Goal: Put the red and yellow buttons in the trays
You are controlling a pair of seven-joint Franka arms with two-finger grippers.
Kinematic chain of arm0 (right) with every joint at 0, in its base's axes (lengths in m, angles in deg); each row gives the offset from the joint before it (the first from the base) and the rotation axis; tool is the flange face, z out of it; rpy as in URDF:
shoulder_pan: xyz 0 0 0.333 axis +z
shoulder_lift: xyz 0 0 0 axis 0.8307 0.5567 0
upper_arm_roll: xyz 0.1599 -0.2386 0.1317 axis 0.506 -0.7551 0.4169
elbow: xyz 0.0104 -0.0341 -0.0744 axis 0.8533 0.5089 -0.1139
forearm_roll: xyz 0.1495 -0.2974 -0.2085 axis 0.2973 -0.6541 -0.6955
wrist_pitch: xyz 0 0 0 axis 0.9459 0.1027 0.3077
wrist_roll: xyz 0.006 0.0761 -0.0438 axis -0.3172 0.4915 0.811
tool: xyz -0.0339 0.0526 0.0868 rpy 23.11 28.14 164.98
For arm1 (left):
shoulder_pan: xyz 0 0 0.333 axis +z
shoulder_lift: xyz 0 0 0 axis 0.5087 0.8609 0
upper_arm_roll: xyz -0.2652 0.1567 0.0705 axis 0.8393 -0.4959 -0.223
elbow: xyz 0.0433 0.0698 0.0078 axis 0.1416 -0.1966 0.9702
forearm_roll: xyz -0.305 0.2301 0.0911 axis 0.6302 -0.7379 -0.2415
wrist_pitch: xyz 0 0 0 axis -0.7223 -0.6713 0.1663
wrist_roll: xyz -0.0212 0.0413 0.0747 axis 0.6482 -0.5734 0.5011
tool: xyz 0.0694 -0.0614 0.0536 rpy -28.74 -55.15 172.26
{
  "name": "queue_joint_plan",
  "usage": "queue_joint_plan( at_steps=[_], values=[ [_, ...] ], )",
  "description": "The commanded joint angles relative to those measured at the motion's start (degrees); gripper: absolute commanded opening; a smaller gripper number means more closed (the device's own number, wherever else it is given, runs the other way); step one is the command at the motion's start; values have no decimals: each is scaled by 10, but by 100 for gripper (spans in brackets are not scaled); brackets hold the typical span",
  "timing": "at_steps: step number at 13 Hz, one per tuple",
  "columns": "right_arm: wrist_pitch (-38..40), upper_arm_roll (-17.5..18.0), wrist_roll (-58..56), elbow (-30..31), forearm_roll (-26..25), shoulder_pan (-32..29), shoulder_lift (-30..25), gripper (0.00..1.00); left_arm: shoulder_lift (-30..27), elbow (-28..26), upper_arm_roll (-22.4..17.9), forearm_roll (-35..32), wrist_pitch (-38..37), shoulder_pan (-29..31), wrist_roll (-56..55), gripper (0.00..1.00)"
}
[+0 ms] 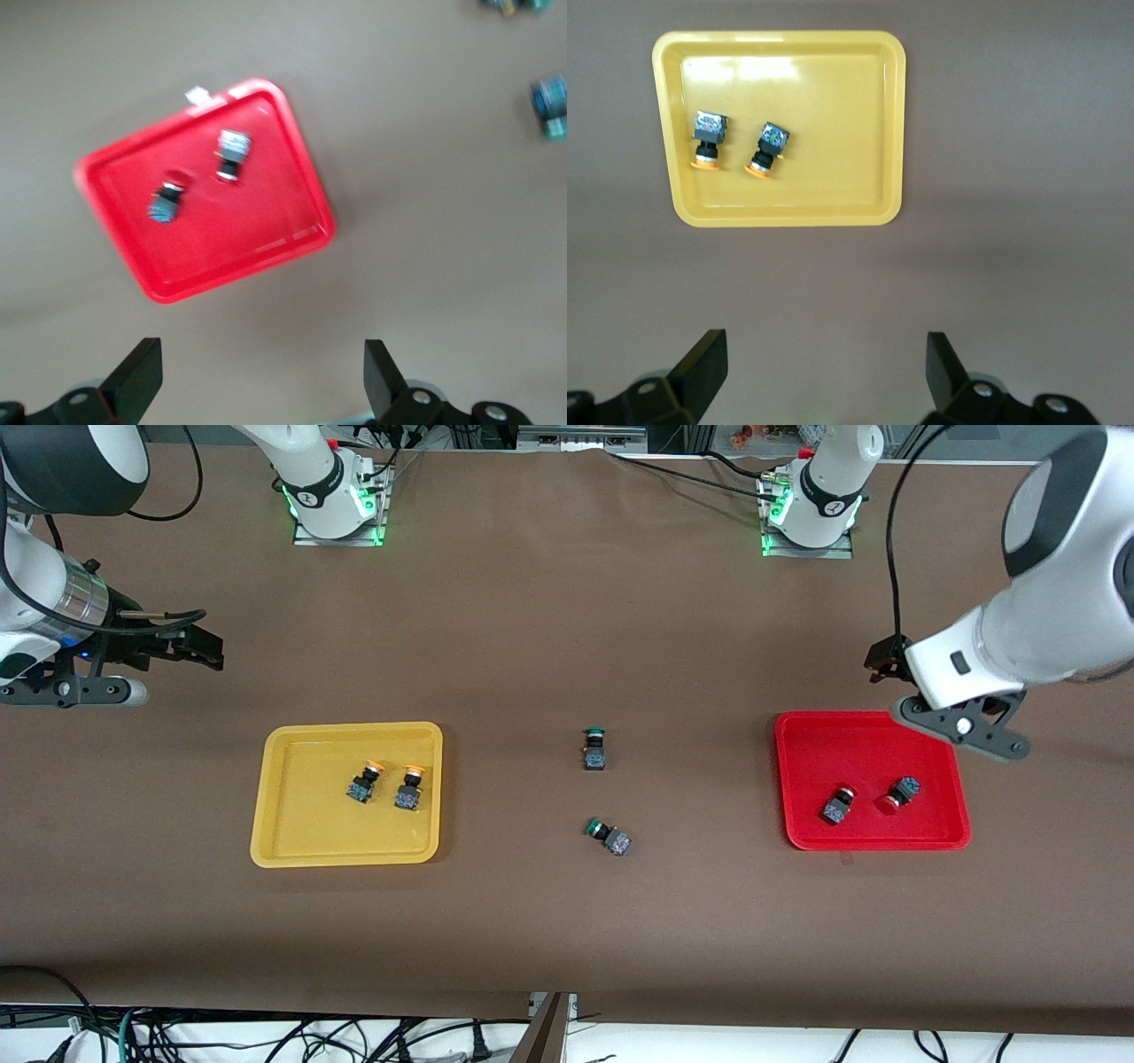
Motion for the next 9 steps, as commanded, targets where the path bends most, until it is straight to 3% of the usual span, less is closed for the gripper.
queue_joint_plan(
  at_steps=[1, 4, 6, 9],
  values=[
    [-4, 9, -7, -14, -5, -7, 2, 99, -98, -102, -139, 46, 102, -79, -37, 100],
    [1, 7, -8, -13, -3, -10, 2, 99, -188, -255, -171, 75, 166, -75, -38, 100],
    [1, 7, -8, -13, -3, -11, 2, 99, -185, -262, -173, 104, 173, -39, -30, 100],
    [1, 7, -8, -13, -3, -8, 2, 99, -167, -241, -171, 105, 162, -36, -31, 100]
  ],
)
